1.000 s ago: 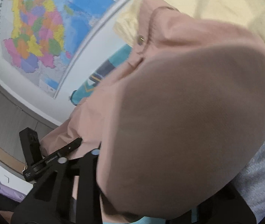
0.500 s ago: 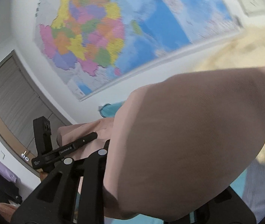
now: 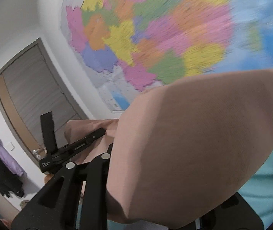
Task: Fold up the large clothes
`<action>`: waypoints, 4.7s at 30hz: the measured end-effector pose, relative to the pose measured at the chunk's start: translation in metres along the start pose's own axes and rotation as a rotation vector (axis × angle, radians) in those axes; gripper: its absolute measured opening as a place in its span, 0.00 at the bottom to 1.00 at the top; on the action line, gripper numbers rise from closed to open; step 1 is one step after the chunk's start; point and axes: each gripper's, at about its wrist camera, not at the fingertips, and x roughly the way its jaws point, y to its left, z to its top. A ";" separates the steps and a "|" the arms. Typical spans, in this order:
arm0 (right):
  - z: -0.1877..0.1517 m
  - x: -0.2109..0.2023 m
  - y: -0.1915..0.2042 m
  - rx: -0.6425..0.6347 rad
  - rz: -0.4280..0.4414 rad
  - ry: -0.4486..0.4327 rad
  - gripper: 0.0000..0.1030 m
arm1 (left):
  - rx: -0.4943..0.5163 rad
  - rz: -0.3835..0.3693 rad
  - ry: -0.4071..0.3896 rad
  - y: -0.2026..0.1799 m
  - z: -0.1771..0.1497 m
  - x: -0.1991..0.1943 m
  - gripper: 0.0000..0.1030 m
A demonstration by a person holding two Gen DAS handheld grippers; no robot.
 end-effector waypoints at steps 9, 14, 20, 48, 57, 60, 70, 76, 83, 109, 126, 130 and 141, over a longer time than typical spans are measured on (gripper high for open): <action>-0.074 0.128 -0.009 0.027 0.015 0.230 0.23 | -0.103 0.178 0.133 0.101 -0.040 0.088 0.13; -0.128 0.141 -0.046 0.161 -0.017 0.372 0.37 | -0.151 0.185 0.297 0.132 -0.100 0.126 0.18; -0.121 0.087 -0.060 0.171 -0.016 0.343 0.67 | -0.205 0.102 0.334 0.150 -0.107 0.112 0.35; -0.119 0.027 -0.071 0.175 -0.151 0.340 0.44 | -0.045 0.068 0.328 0.099 -0.128 0.081 0.60; -0.097 0.052 -0.063 0.078 -0.210 0.318 0.45 | -0.008 0.100 0.297 0.090 -0.129 0.072 0.60; -0.092 0.067 -0.056 0.054 -0.230 0.315 0.45 | -0.002 0.101 0.295 0.088 -0.128 0.076 0.60; -0.102 0.107 -0.076 0.068 -0.264 0.396 0.42 | 0.044 0.131 0.280 0.083 -0.130 0.073 0.62; -0.110 0.111 -0.082 0.053 -0.300 0.429 0.38 | 0.064 0.147 0.287 0.084 -0.128 0.068 0.65; -0.103 0.091 -0.069 0.031 -0.309 0.415 0.42 | 0.016 0.269 0.190 0.097 -0.108 0.021 0.75; -0.170 0.056 -0.009 -0.196 -0.278 0.492 0.50 | 0.173 -0.040 0.199 0.007 -0.151 0.009 0.81; -0.164 0.007 0.034 -0.274 -0.290 0.313 0.78 | 0.111 0.026 0.111 -0.018 -0.163 -0.045 0.93; -0.164 0.002 0.042 -0.276 -0.284 0.294 0.91 | 0.097 0.060 0.100 -0.021 -0.165 -0.059 0.93; -0.171 -0.014 0.052 -0.283 -0.276 0.272 0.94 | 0.098 0.098 0.083 -0.036 -0.176 -0.080 0.93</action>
